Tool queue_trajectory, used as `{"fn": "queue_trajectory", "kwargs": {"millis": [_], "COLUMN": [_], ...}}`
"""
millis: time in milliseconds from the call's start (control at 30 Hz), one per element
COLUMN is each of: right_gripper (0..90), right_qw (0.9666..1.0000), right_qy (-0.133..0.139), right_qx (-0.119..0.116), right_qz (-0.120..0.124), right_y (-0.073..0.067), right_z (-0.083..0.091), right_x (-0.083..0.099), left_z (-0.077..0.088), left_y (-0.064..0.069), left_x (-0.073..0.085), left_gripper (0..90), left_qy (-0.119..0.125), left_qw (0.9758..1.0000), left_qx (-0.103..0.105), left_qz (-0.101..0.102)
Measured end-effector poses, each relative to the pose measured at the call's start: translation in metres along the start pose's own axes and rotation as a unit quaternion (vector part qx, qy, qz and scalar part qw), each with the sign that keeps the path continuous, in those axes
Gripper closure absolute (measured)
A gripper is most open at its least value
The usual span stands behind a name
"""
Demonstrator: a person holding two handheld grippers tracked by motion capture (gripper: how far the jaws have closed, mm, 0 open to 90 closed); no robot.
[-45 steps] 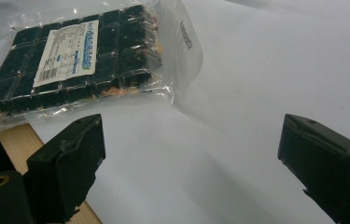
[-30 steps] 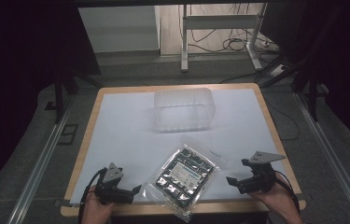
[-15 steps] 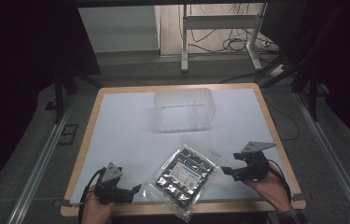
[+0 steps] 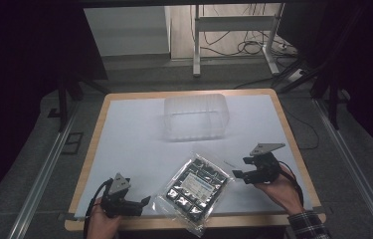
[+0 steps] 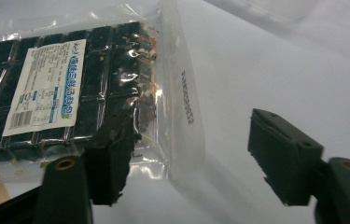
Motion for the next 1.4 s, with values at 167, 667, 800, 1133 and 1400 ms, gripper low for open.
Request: {"fn": "queue_trajectory", "kwargs": {"millis": [167, 667, 800, 1133, 1400], "right_gripper": [44.7, 48.1, 50.6, 60.0, 69.5], "right_qw": [0.9996, 0.9984, 0.9977, 0.9957, 0.9937], "right_qy": [-0.019, -0.033, -0.036, -0.059, -0.078], "right_qx": [-0.008, -0.037, -0.054, -0.06, -0.066], "right_qz": [0.019, 0.025, 0.021, 0.038, 0.045], "right_y": [-0.001, -0.005, -0.003, -0.007, -0.01], "right_z": [-0.011, -0.044, -0.053, -0.072, -0.08], "right_x": [-0.007, -0.025, -0.029, -0.035, -0.031], "left_z": [-0.001, -0.002, -0.002, -0.003, -0.005], "left_y": [0.0, 0.0, 0.0, 0.0, 0.001], "left_x": [0.001, 0.002, 0.002, 0.003, 0.004], "left_gripper": [3.0, 3.3, 3.3, 3.4, 3.4], "left_qy": [-0.006, -0.01, -0.013, -0.017, -0.024], "left_qw": [1.0, 0.9999, 0.9998, 0.9997, 0.9995], "left_qx": [-0.005, -0.009, -0.009, -0.01, -0.011], "left_qz": [-0.006, -0.007, -0.009, -0.012, -0.018]}}
Point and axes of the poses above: each handheld gripper's, and its own axes: z roughly backward along the jaws, x roughly out of its underside, y roughly to its right, the point moved 7 cm from there along -z, roughly forward along the jaws, and after that the axes turned 2 degrees about x, right-handed, at the moved point
